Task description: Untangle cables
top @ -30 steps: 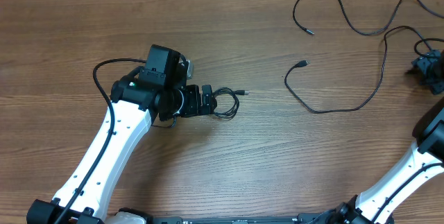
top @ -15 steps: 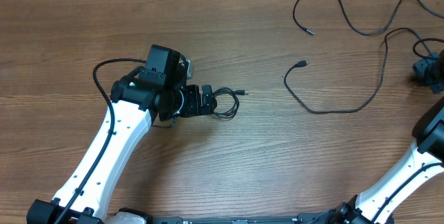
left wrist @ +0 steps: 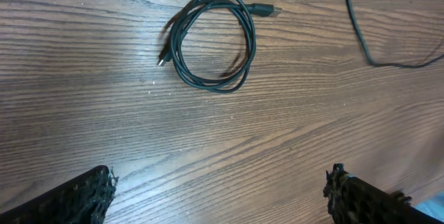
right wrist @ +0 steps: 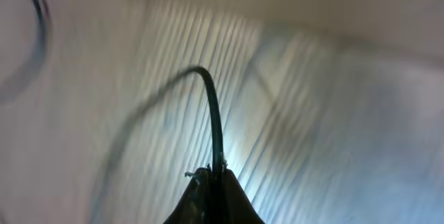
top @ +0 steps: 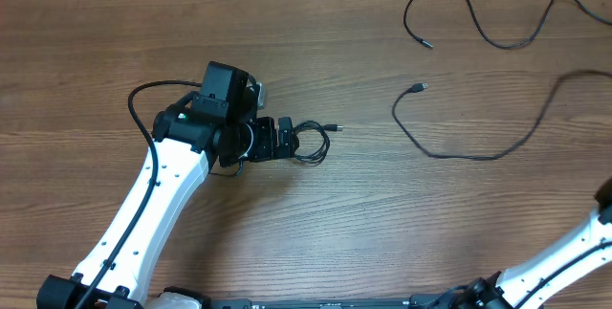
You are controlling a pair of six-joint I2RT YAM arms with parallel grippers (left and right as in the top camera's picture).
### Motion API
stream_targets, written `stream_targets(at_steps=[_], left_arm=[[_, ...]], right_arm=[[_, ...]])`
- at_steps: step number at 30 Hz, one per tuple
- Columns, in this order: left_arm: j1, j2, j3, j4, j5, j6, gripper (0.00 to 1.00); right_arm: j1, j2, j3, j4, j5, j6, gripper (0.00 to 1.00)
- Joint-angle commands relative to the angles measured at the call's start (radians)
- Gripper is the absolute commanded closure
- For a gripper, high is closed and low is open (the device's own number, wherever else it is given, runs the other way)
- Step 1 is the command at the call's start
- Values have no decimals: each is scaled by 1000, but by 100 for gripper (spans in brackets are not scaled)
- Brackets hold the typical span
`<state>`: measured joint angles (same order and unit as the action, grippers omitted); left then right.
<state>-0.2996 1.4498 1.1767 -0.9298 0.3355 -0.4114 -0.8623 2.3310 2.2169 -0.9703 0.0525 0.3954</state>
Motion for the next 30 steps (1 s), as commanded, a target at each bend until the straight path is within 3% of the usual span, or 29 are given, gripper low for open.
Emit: stream_targets(at_steps=[1, 6, 9, 12, 14, 23, 30], left_arm=[[-4, 5, 10, 0, -6, 8, 0], [-4, 5, 10, 0, -6, 8, 0], [-4, 5, 10, 0, -6, 8, 1], [-4, 5, 10, 0, -6, 8, 1], [-4, 5, 10, 0, -6, 8, 0], [-4, 5, 10, 0, -6, 8, 0], [-4, 5, 10, 0, -6, 8, 0]], right_arm=[[-39, -12, 86, -16, -23, 46, 96], [-63, -12, 108, -27, -77, 46, 95], [-60, -12, 107, -38, -80, 46, 71], [-45, -12, 107, -53, -111, 46, 34], [-32, -12, 107, -71, -137, 46, 23], [53, -12, 107, -215, -151, 45, 3], [123, -12, 77, -346, -70, 42, 0]])
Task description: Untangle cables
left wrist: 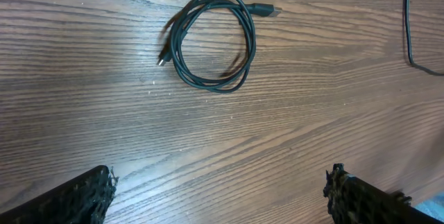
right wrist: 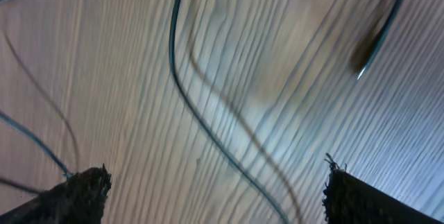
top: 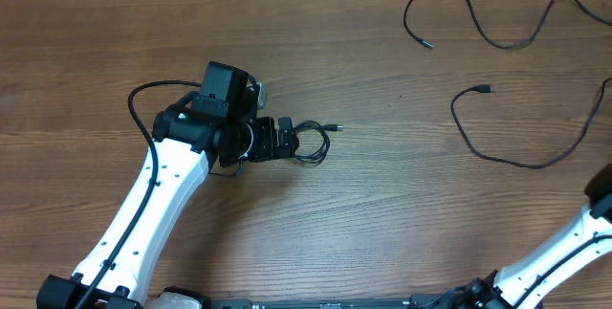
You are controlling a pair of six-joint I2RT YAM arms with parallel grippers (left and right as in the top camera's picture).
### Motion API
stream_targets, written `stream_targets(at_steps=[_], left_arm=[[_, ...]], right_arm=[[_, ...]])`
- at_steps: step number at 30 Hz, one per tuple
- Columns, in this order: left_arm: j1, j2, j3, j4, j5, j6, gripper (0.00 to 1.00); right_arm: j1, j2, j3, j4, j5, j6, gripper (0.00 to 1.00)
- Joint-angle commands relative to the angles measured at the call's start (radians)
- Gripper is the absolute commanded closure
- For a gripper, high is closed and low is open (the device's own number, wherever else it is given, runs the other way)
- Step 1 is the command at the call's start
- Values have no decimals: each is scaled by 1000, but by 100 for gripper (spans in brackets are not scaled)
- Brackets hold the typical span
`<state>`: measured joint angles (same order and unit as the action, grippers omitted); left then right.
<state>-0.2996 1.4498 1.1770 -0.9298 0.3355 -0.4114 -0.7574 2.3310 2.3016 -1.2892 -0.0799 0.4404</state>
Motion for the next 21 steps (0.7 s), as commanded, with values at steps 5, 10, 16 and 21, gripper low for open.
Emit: stream_targets(at_steps=[5, 10, 16, 21], left_arm=[[-4, 5, 9, 0, -6, 8, 0], [-4, 5, 9, 0, -6, 8, 0], [-4, 5, 9, 0, -6, 8, 1], [-4, 5, 9, 0, -6, 8, 1]], right_arm=[[31, -11, -98, -87, 146, -3, 0], [29, -11, -228, -86, 137, -3, 0], [29, -11, -312, -46, 43, -28, 3], [39, -11, -322, -20, -16, -75, 16]])
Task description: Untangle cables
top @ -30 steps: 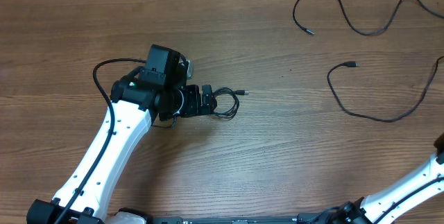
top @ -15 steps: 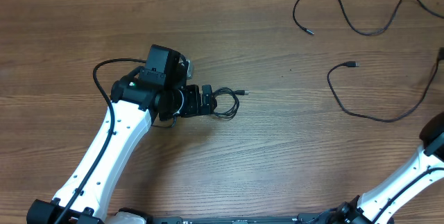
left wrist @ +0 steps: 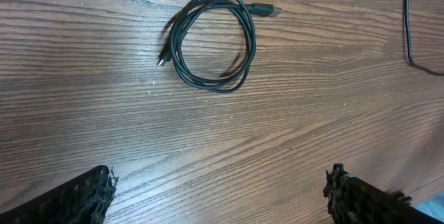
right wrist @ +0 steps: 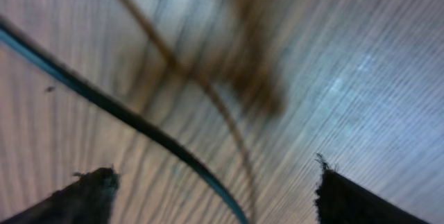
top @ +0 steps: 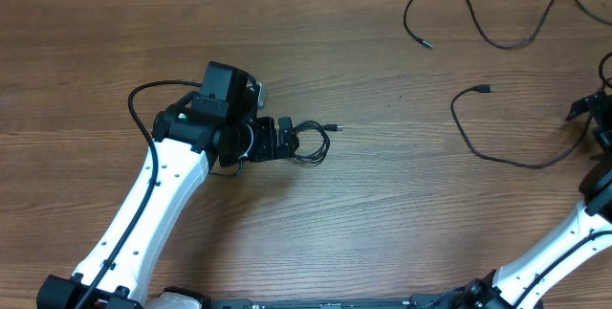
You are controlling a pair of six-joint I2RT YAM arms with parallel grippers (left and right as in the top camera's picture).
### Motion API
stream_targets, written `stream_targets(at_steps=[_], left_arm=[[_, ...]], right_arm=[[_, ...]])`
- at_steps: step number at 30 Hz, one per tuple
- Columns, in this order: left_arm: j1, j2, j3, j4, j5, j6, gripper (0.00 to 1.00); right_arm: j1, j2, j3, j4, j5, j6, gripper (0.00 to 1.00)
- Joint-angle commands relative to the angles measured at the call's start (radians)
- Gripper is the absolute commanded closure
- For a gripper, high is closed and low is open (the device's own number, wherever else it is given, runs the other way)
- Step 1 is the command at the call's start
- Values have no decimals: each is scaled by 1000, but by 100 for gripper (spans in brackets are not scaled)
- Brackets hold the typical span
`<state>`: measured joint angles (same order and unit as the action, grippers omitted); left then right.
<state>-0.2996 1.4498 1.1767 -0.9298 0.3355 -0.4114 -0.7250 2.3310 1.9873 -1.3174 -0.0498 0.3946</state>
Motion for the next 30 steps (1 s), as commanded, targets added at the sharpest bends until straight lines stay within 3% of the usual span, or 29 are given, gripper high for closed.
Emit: stream_targets(at_steps=[1, 3, 6, 12, 17, 30], left_arm=[[-4, 5, 10, 0, -6, 8, 0], [-4, 5, 10, 0, -6, 8, 0], [-4, 5, 10, 0, -6, 8, 0], [-4, 5, 10, 0, -6, 8, 0], [-4, 5, 10, 0, -6, 8, 0], [-4, 5, 10, 0, -6, 8, 0]], right_arm=[[9, -11, -7, 15, -46, -29, 24], [14, -11, -7, 24, -50, -29, 41], [24, -11, -7, 38, -50, -28, 57], [40, -11, -7, 60, -97, -29, 72], [58, -11, -7, 80, -113, -29, 94], [139, -11, -7, 149, -195, -116, 96]])
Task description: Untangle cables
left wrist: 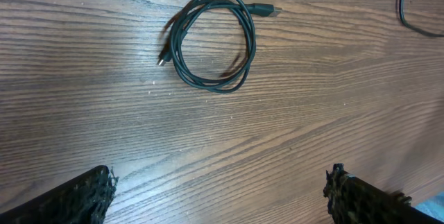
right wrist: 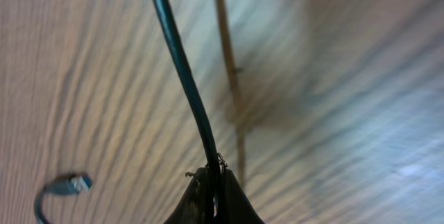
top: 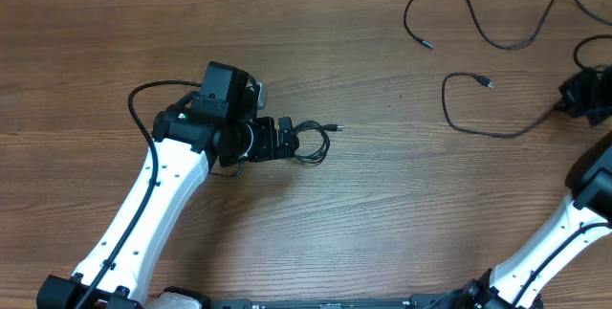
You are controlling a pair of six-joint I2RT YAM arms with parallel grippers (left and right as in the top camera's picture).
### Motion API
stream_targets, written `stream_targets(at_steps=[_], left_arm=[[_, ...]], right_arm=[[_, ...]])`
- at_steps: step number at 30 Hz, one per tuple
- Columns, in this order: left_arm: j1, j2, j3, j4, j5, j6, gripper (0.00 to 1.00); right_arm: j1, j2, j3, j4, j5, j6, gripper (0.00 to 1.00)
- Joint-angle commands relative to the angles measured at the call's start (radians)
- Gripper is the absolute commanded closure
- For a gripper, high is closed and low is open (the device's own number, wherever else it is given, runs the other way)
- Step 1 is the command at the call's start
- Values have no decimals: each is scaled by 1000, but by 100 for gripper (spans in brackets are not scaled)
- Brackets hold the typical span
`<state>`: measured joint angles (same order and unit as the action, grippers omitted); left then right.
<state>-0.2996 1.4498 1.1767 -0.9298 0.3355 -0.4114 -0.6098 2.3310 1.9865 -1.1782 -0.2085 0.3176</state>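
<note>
A small coiled black cable (top: 311, 144) lies mid-table, just beyond my open left gripper (top: 285, 140); the left wrist view shows this coil (left wrist: 211, 40) well ahead of the wide-apart fingertips (left wrist: 90, 193). At the right edge my right gripper (top: 572, 99) is shut on a long black cable (top: 497, 134), which curves left to its plug (top: 486, 82). In the right wrist view that cable (right wrist: 182, 64) runs straight out of the closed gripper (right wrist: 214, 181), and its plug (right wrist: 73, 182) shows at lower left.
A third black cable (top: 478, 27) snakes along the far right of the wooden table (top: 382, 213), reaching the top right corner. The left arm (top: 153, 213) crosses the near left part.
My right gripper was open at the table's right edge and is now shut on the long cable. The cable's loop sits a little farther back and left. The left arm is unchanged.
My right gripper first held the long cable, whose plug lay near mid-table. Then it was open and the cable lay farther right. It stayed open at the right edge, and now grips the cable again. The left gripper stayed open by the coil throughout.
</note>
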Motion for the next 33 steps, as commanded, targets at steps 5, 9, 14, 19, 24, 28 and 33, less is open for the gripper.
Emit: stream_targets(at_steps=[5, 9, 14, 19, 24, 28, 33], left_arm=[[-4, 5, 10, 0, -6, 8, 1], [-4, 5, 10, 0, -6, 8, 0], [-4, 5, 10, 0, -6, 8, 1], [-4, 5, 10, 0, -6, 8, 1], [-4, 5, 10, 0, -6, 8, 1], [-4, 5, 10, 0, -6, 8, 0], [-4, 5, 10, 0, -6, 8, 0]], right_arm=[[57, -11, -6, 27, -33, -65, 96], [71, -11, -6, 26, 29, -64, 96], [68, -11, -6, 24, 89, -57, 96], [50, -11, -6, 34, 111, -57, 96], [42, -11, -6, 64, 110, -58, 95], [42, -11, -6, 79, 111, -61, 90], [35, -11, -6, 81, 127, -61, 89]])
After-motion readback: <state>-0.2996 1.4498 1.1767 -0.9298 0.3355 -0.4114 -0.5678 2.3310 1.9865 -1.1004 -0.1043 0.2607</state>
